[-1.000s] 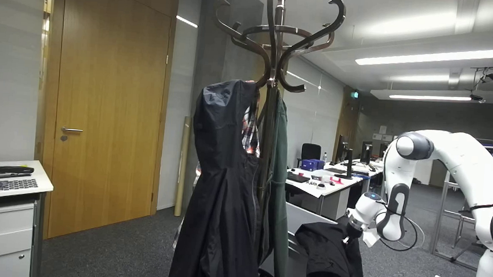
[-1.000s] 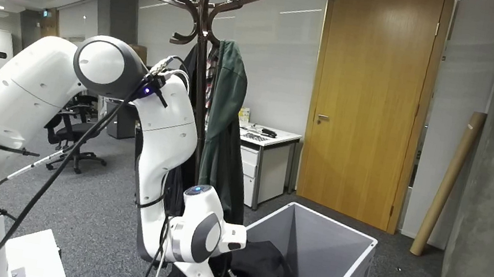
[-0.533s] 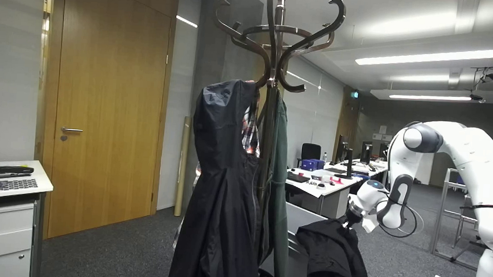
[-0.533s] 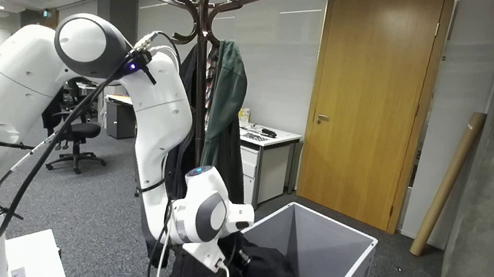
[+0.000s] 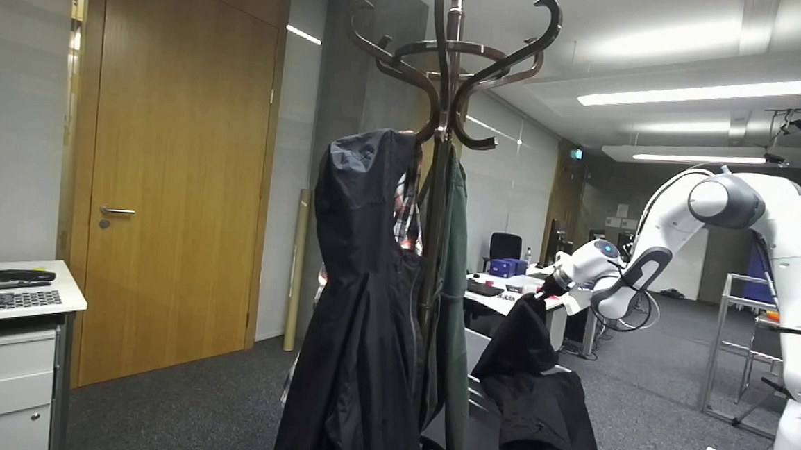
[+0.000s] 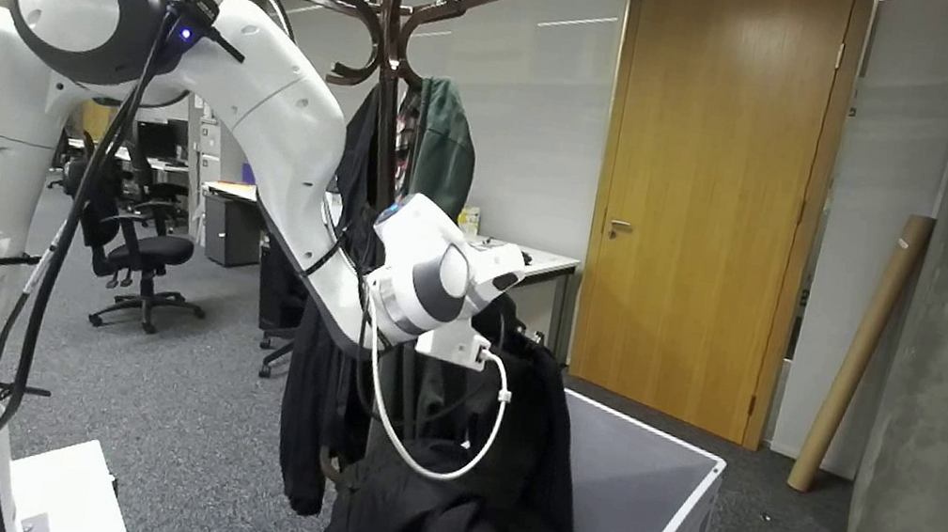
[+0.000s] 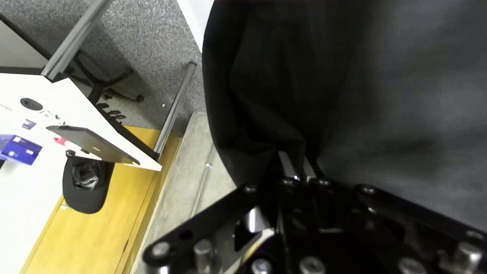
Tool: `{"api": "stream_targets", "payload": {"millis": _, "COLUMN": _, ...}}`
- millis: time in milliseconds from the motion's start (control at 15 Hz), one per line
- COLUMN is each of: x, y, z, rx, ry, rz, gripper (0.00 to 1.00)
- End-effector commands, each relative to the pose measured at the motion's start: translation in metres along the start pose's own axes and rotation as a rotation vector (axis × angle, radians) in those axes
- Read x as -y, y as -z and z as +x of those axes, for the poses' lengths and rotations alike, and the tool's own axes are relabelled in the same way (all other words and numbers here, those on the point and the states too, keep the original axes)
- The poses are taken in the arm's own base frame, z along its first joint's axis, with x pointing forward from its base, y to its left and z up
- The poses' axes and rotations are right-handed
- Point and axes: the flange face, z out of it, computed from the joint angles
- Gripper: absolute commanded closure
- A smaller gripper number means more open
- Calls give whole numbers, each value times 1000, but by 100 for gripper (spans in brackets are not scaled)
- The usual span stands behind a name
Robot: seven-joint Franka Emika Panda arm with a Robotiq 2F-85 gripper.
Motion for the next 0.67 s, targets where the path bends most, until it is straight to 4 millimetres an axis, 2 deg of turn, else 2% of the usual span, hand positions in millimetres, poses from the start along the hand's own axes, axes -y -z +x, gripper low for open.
{"api": "stream_targets", "payload": {"millis": 0, "x": 4, "y": 3, "z": 34, "rx": -25, "ry": -50, "rz": -33, "gripper": 99}}
{"api": "stream_targets", "payload": {"millis": 67, "x": 5, "y": -2, "z": 38, "rx": -16, "ry": -58, "rz": -44, "gripper": 71}}
{"api": "stream_targets", "payload": {"millis": 133, "x": 8, "y": -6, "z": 37, "rx": -1, "ry": -63, "rz": -50, "gripper": 68}}
{"api": "stream_targets", "payload": {"millis": 200, "x": 9, "y": -10, "z": 38, "rx": 11, "ry": -66, "rz": -57, "gripper": 62}}
{"api": "stream_targets", "payload": {"millis": 400, "x": 12, "y": -17, "z": 35, "rx": 32, "ry": -70, "rz": -66, "gripper": 39}}
{"api": "stream_targets", "payload": {"millis": 600, "x": 16, "y": -20, "z": 25, "rx": 52, "ry": -75, "rz": -56, "gripper": 16}}
